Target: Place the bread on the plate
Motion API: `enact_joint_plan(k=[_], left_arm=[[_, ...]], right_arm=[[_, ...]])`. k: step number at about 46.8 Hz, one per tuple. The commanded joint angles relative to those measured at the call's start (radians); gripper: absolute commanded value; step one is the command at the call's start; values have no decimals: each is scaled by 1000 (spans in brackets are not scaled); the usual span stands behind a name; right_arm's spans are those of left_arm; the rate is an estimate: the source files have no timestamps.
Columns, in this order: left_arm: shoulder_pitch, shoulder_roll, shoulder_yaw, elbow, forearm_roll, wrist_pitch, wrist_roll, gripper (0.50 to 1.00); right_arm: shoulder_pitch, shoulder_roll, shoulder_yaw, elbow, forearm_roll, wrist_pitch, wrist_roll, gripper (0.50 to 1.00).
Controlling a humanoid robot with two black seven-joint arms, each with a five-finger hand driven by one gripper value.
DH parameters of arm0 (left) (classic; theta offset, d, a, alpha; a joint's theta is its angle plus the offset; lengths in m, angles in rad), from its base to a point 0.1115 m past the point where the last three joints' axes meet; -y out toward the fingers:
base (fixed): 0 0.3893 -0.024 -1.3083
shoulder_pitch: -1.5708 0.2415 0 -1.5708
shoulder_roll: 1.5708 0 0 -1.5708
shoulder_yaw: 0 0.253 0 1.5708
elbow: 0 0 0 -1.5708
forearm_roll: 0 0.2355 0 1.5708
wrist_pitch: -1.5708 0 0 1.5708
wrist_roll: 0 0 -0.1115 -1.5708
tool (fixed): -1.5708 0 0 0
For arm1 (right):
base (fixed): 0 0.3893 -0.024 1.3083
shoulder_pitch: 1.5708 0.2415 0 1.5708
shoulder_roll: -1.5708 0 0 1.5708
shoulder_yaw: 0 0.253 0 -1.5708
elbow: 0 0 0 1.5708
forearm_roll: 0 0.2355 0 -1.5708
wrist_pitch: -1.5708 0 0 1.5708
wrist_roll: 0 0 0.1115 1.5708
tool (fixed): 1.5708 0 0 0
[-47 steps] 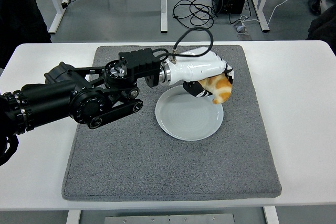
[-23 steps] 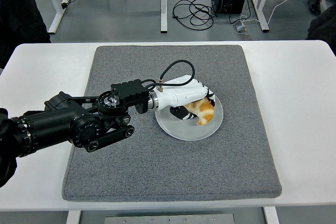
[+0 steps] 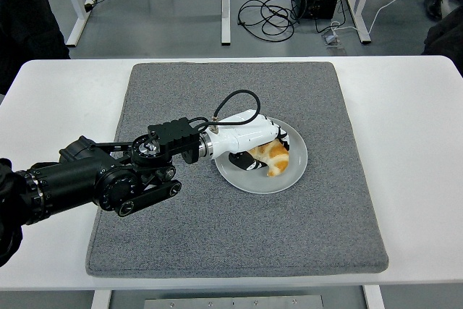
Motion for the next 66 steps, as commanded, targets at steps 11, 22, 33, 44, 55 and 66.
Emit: enact_joint_plan(k=[11, 22, 33, 44, 55, 66], left_arm=[[-7, 11, 2, -2, -20, -7, 2, 949], [-53, 64, 0, -60, -23, -16, 1, 969], [-174, 196, 0, -226, -86, -108, 19, 971], [-295, 239, -9, -230, -196, -171, 17, 971], [-361, 245, -9, -230, -303, -185, 11, 972], [-382, 249, -20, -226, -356, -185, 10, 972]], right_arm=[[0, 0, 0, 0, 0, 0, 1, 1000], [0, 0, 0, 0, 0, 0, 1, 1000], [0, 0, 0, 0, 0, 0, 1, 1000], [0, 0, 0, 0, 0, 0, 1, 1000], [0, 0, 0, 0, 0, 0, 1, 1000], [0, 0, 0, 0, 0, 0, 1, 1000]])
